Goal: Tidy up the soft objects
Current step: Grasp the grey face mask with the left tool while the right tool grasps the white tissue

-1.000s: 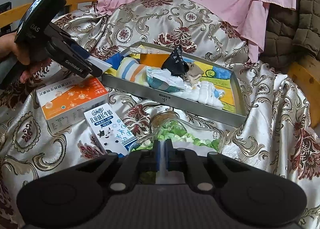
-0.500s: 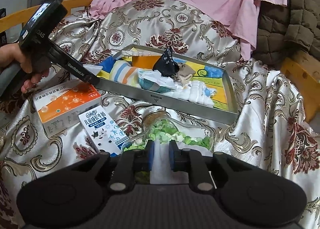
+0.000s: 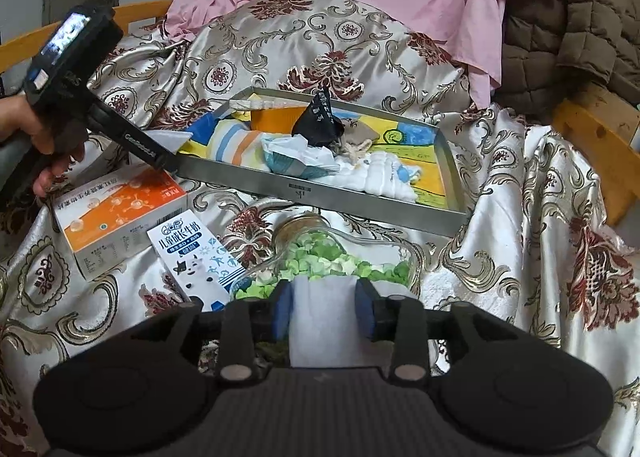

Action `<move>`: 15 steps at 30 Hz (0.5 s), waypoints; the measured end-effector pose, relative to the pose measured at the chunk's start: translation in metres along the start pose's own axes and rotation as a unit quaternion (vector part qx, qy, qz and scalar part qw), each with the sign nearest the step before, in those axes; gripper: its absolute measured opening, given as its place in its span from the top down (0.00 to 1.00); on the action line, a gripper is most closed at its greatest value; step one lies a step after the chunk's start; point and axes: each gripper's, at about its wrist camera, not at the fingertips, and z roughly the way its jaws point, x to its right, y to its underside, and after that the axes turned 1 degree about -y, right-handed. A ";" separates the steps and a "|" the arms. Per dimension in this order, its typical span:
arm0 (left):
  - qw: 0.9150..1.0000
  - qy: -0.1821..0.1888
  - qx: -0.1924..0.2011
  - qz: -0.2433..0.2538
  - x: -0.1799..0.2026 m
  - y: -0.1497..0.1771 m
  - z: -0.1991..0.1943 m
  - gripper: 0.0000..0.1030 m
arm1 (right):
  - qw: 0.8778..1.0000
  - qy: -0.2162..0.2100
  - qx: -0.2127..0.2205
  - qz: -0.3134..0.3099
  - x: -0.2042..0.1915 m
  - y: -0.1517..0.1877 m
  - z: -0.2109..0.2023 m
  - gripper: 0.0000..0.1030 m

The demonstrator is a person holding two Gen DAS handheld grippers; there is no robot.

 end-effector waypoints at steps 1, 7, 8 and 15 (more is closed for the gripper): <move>1.000 0.004 -0.002 -0.007 -0.002 0.001 0.003 0.13 | 1.000 -0.004 0.001 0.004 0.001 0.000 0.000 0.54; 1.000 0.029 0.002 -0.003 0.005 0.006 0.000 0.32 | 1.000 0.002 -0.002 -0.014 -0.006 0.000 0.001 0.47; 0.999 0.033 0.003 -0.004 0.006 0.008 -0.001 0.35 | 1.000 0.009 -0.002 -0.020 -0.007 0.000 0.000 0.47; 0.997 0.073 0.006 0.024 0.033 0.015 -0.011 0.45 | 1.000 0.014 -0.015 -0.017 -0.002 0.006 -0.004 0.46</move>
